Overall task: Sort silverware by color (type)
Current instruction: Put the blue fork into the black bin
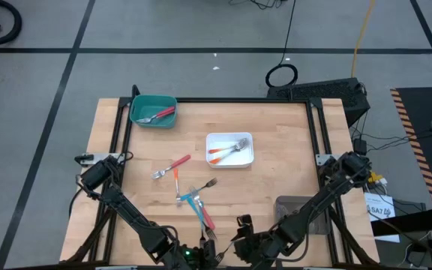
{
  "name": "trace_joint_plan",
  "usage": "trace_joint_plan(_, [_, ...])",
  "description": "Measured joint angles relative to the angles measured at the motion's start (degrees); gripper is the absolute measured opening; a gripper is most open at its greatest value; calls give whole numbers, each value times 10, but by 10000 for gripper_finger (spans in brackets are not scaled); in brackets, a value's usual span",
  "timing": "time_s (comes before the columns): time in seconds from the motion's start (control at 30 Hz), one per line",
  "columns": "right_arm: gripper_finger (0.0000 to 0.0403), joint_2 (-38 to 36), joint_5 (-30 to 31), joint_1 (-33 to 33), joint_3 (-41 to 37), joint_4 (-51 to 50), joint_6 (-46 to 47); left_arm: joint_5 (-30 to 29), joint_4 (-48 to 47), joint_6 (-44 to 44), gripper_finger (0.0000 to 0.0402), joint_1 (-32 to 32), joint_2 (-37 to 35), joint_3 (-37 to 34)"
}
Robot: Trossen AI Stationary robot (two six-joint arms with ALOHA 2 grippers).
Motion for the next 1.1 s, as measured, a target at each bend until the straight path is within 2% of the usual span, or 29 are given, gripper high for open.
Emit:
trace_joint_plan(0.23, [181,7,18,3,0,-24,-55,16,26,0,4,0,0,0])
trace_joint_plan(0.57, [177,14,13,-1,0,-25,-48,16,25,-4,4,0,0,0])
trace_joint_plan(0.8, [137,13,-17,-2,0,-44,-23,16,26,-3,4,1,0,0])
trace_joint_plan(1.1, [84,13,-17,-2,0,-50,-27,22,32,-2,4,2,0,0])
